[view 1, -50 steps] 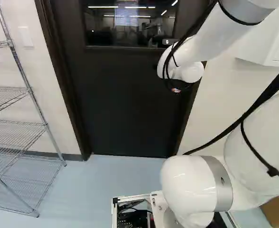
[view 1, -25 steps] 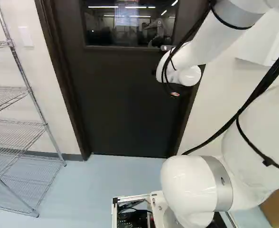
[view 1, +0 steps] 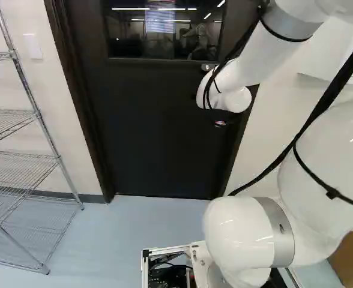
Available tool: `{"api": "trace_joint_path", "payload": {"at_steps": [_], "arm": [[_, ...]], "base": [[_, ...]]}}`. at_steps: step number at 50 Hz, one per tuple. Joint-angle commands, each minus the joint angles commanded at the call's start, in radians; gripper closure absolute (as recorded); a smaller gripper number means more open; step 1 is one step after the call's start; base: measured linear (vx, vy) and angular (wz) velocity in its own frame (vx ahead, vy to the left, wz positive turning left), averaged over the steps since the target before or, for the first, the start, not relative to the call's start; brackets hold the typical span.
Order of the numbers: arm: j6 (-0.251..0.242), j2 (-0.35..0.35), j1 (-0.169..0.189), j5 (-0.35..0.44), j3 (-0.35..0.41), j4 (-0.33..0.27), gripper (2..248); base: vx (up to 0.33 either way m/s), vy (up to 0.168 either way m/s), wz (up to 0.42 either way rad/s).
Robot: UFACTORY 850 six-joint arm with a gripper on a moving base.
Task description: Open the door and move inside
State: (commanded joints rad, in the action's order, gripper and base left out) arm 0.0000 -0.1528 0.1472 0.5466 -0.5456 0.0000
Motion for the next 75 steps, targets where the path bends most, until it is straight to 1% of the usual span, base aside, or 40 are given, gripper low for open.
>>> {"api": "trace_joint_path", "payload": {"at_steps": [31, 38, 44, 61, 75], "arm": [[0.0, 0.069, 0.0, 0.0, 0.007, 0.0, 3], [0.0, 0.091, 0.004, 0.0, -0.001, 0.003, 3], [0.0, 0.117, 0.013, 0.0, -0.024, 0.029, 3], [0.0, 0.205, 0.036, 0.0, -0.112, 0.136, 3], [0.0, 0.279, 0.049, 0.0, -0.191, 0.152, 3]], "base": [[0.0, 0.0, 0.0], [0.0, 0.0, 0.0], [0.0, 0.0, 0.0], [0.0, 0.0, 0.0], [0.0, 0.0, 0.0]]}}
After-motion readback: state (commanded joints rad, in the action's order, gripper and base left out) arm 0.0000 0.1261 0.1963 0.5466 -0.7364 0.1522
